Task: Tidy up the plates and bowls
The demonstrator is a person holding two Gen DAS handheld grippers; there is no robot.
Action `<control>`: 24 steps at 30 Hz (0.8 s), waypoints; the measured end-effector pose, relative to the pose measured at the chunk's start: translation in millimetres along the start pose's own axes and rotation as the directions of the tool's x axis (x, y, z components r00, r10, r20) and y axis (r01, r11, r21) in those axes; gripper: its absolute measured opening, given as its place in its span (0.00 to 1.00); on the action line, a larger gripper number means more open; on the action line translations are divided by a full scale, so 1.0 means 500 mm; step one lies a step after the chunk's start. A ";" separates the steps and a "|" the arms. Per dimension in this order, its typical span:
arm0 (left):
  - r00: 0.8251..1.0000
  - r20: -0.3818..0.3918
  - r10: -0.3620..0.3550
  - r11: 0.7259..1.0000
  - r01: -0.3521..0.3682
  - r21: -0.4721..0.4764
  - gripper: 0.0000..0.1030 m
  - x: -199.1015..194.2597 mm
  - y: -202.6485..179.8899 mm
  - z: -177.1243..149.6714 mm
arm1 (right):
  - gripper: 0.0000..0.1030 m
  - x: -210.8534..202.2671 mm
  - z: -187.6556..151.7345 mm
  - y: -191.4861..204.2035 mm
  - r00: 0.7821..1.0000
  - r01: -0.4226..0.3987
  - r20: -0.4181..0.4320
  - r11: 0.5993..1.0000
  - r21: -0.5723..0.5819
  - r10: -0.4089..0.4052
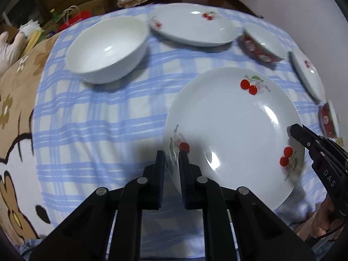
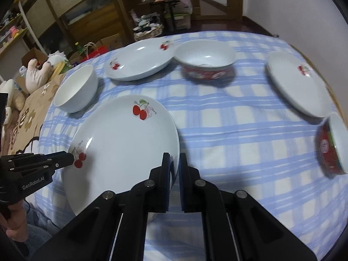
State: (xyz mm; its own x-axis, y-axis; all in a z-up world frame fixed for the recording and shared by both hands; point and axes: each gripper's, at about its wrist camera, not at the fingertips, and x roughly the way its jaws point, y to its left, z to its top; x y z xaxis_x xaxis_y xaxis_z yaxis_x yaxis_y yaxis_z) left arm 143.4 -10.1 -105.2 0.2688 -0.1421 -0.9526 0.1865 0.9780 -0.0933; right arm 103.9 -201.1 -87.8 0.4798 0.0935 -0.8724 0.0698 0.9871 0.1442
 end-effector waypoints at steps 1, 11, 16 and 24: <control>0.999 0.017 -0.036 0.999 0.036 0.016 0.01 -0.010 -0.014 0.001 | 0.07 -0.007 0.001 -0.008 1.000 0.002 0.002 1.000 0.002 -0.002; 1.000 0.008 -0.016 0.994 0.015 0.113 0.01 -0.010 -0.097 0.022 | 0.06 0.017 -0.022 -0.027 0.996 0.069 -0.063 0.998 -0.008 -0.069; 0.999 -0.007 0.034 0.997 -0.033 0.067 0.02 0.006 -0.064 0.025 | 0.05 0.006 -0.003 -0.028 0.996 0.062 -0.056 0.998 -0.006 -0.063; 0.998 0.016 0.054 0.996 -0.055 0.075 0.03 0.008 -0.071 0.023 | 0.05 -0.017 0.018 -0.071 0.994 0.105 -0.032 0.994 0.036 -0.104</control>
State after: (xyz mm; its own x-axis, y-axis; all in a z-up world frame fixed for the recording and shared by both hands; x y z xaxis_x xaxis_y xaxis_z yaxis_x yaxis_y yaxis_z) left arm 148.6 -47.4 -102.6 0.2932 -0.0912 -0.9517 0.2421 0.9701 -0.0184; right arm 105.0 -237.9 -81.2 0.4414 -0.0055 -0.8973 0.1514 0.9861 0.0685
